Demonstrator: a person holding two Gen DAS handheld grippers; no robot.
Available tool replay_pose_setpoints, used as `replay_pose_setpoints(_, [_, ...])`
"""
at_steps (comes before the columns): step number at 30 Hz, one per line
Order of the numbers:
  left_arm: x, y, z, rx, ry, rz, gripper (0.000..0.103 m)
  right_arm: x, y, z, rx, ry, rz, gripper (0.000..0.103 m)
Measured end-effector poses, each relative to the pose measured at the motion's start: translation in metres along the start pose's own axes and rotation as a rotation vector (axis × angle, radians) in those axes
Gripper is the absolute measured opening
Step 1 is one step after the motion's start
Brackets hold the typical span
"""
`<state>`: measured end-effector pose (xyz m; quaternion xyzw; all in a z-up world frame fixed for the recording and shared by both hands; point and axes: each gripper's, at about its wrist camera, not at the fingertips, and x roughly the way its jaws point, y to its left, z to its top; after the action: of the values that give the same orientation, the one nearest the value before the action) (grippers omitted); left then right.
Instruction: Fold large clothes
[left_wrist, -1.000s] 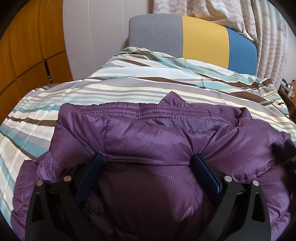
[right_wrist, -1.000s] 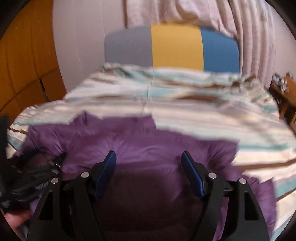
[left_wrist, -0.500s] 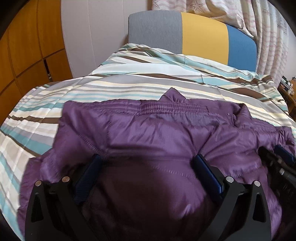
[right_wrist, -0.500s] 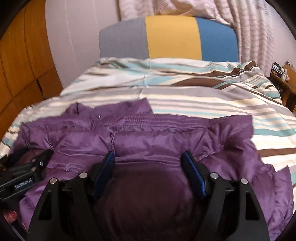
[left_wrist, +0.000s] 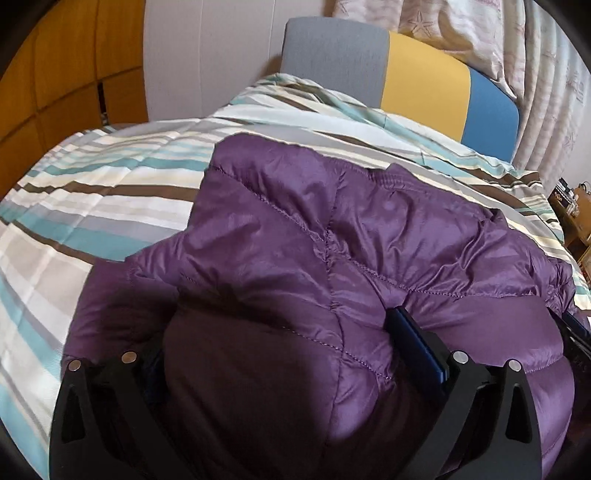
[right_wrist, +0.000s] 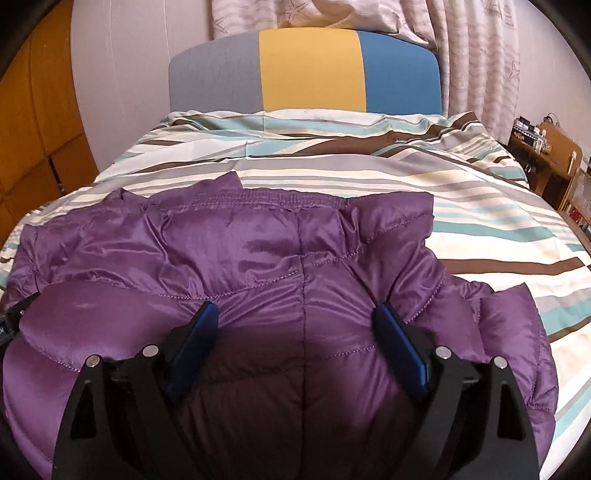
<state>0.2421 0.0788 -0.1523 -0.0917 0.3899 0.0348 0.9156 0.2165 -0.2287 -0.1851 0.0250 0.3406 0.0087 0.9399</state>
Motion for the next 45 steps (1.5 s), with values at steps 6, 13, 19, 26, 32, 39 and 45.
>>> replay_pose_setpoints(6, [-0.011,0.001,-0.005,-0.016,-0.008,-0.01,0.1,0.002,0.0,-0.001,0.002,-0.001,0.002,0.088])
replay_pose_setpoints(13, [-0.069,0.025,-0.048,-0.113,-0.094,-0.012,0.1,-0.004,-0.004,-0.001,0.015,-0.014,0.011,0.091])
replay_pose_setpoints(19, [-0.103,0.06,-0.088,-0.212,-0.127,-0.067,0.1,-0.017,-0.005,-0.004,0.02,-0.062,0.002,0.095])
replay_pose_setpoints(26, [-0.107,0.088,-0.115,-0.385,-0.083,-0.208,0.078,-0.022,-0.004,-0.006,0.02,-0.07,-0.01,0.095])
replay_pose_setpoints(32, [-0.091,0.081,-0.11,-0.5,-0.043,-0.351,0.071,-0.024,-0.003,-0.007,0.015,-0.074,-0.021,0.095])
replay_pose_setpoints(39, [-0.076,0.071,-0.098,-0.541,-0.069,-0.378,0.071,-0.043,0.0,-0.013,-0.001,-0.092,0.031,0.082])
replay_pose_setpoints(45, [-0.081,0.058,-0.101,-0.476,-0.102,-0.321,0.071,-0.099,0.029,-0.044,-0.078,-0.109,0.215,0.056])
